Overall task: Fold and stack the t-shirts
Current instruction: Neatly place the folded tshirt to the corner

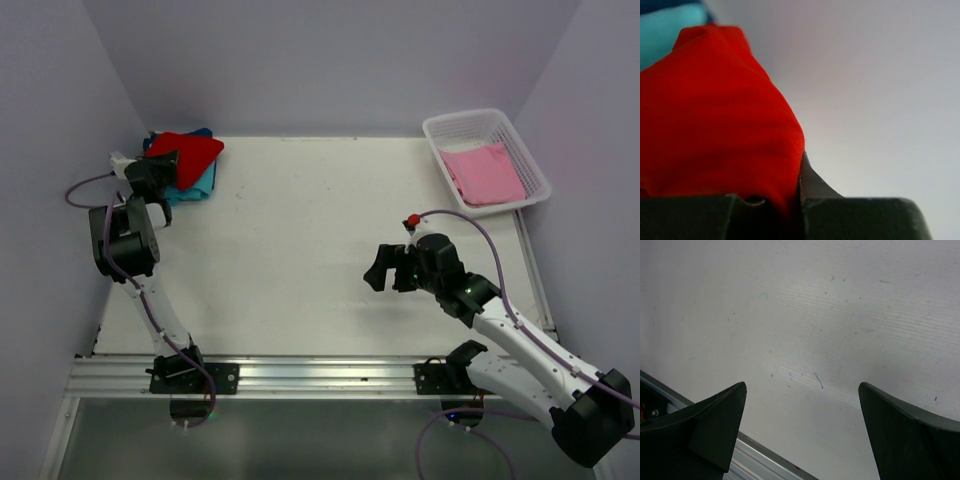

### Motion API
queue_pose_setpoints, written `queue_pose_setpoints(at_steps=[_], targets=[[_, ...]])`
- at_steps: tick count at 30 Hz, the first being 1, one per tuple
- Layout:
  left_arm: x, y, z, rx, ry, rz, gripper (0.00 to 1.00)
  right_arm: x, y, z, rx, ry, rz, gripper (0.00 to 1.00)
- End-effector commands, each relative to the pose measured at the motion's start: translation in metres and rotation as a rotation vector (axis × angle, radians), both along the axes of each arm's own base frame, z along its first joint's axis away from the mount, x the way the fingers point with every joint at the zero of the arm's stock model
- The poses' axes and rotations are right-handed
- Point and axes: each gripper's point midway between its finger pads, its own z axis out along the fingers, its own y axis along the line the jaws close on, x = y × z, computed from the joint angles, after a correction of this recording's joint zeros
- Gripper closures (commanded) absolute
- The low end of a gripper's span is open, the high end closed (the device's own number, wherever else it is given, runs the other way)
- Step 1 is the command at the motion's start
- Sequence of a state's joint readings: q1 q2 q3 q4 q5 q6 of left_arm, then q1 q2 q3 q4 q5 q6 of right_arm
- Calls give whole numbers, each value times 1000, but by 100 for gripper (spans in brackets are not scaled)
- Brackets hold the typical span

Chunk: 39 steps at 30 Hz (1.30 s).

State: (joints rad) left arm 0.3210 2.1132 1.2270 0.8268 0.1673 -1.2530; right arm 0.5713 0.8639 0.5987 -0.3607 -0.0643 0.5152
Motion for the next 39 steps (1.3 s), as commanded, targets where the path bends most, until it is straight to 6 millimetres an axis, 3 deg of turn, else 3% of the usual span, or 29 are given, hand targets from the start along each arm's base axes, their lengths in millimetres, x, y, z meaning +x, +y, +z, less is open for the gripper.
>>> queue_pose_setpoints(at_steps=[1,5,7,10,11,13,16,17,18,21,23,26,31,33,34,35,36,37,39], targets=[[-8,0,-13,29,11,52,100,1,-1,-5,-8,0,-5,1],[-12,-7,-31,22,49,45,100,1,0,-4,-5,1,-2,1],[-14,-6,-27,21,33,50,93,-1,-2,-4,-4,-2,-5,1],[-16,-2,-7,43,0,79,91,-5,-6,-5,-7,-4,-12,1],[-16,-1,5,52,-16,81,86,-6,-7,-4,-5,-12,-14,1],[-19,1,18,56,-25,94,59,-8,-10,-5,-6,-15,-19,1],[-34,4,50,78,-42,136,35,-10,-12,-6,-4,-20,-22,1],[-45,4,67,89,-21,148,6,-10,-12,-7,-3,-20,-23,1],[-52,7,76,95,-5,178,0,-10,-12,-7,-2,-21,-21,1],[-81,9,112,96,56,255,0,-10,-11,-7,6,-27,-20,1],[-102,6,138,91,54,283,0,-11,-11,-9,10,-30,-19,1],[-115,-4,162,87,2,268,0,-10,-8,-8,31,-35,-15,1],[-120,-11,172,97,5,247,0,-9,-4,-10,64,-42,-18,1],[-111,-14,180,126,-60,236,1,-10,-4,-12,72,-40,-20,1],[-104,-17,184,145,-91,211,17,-10,-3,-12,75,-39,-22,1],[-87,-17,176,166,-111,189,36,-11,-2,-11,79,-40,-15,1],[-76,-19,171,172,-115,157,65,-12,-3,-12,78,-35,-15,1],[-49,-22,155,174,-95,76,100,-12,-3,-11,80,-35,-16,1],[-21,-26,141,183,-95,-12,100,-15,-2,-12,91,-35,-11,2]])
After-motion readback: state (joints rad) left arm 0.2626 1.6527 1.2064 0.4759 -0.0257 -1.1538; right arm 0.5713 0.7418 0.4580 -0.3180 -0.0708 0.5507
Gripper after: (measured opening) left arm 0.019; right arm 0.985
